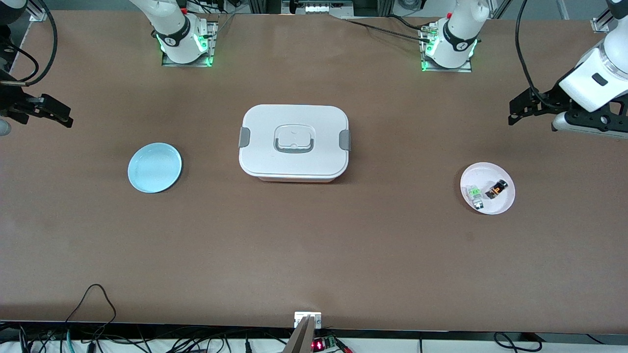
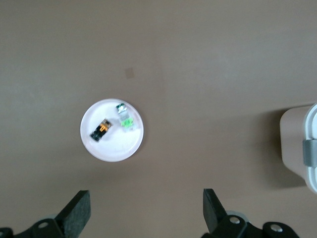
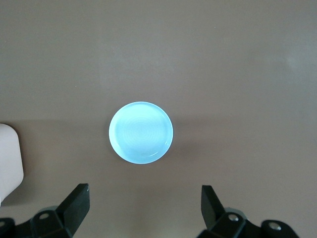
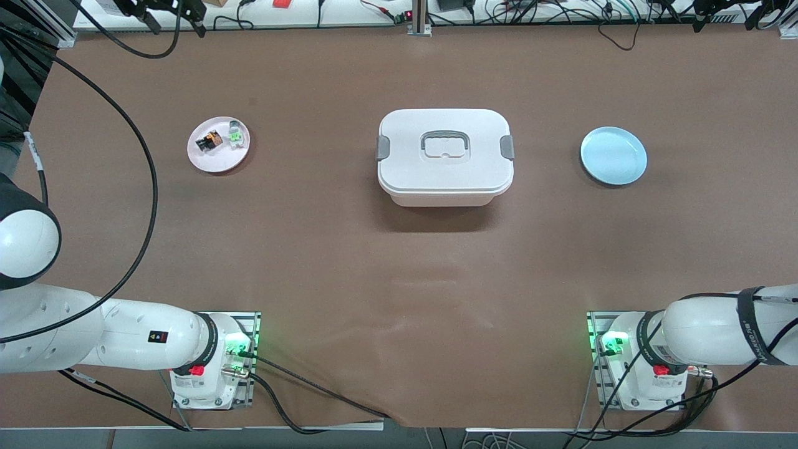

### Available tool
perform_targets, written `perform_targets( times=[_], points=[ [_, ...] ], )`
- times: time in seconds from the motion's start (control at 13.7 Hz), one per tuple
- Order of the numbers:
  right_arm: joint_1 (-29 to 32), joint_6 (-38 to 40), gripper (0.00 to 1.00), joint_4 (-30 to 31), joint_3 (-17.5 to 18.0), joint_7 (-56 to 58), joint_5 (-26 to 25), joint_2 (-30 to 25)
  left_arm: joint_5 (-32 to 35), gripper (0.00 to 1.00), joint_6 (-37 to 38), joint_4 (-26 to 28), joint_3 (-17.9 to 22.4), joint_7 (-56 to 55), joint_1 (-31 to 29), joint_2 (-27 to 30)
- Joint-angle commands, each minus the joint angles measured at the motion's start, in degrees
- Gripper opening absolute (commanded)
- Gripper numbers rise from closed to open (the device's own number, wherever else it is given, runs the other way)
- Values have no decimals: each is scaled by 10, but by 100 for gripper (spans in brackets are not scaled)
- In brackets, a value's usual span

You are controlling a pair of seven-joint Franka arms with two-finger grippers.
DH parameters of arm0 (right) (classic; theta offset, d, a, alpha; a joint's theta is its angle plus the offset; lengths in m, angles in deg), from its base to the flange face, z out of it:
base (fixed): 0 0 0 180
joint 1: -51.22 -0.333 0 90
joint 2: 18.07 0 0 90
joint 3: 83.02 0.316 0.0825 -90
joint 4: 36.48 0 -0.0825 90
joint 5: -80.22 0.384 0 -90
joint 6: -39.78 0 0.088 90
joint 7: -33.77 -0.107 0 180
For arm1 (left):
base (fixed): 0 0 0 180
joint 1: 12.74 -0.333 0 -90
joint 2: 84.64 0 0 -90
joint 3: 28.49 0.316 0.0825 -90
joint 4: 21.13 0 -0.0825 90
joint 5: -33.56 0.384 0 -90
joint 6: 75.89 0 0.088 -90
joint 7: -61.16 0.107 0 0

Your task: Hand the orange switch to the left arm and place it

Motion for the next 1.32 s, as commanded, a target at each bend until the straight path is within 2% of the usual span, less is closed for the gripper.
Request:
perform_targets(
  times=[0.0, 0.15, 1.24],
  points=[
    [1, 12, 100, -13, 1, 4, 9, -1, 9, 100, 2, 12, 12, 6, 13, 6],
    [1, 13, 100, -14, 1, 4, 9, -2, 47, 100, 6, -5, 3, 0, 16, -5],
    [1, 13, 100, -14, 1, 4, 10, -1, 46, 100, 8, -10, 6, 1, 12, -9]
  ],
)
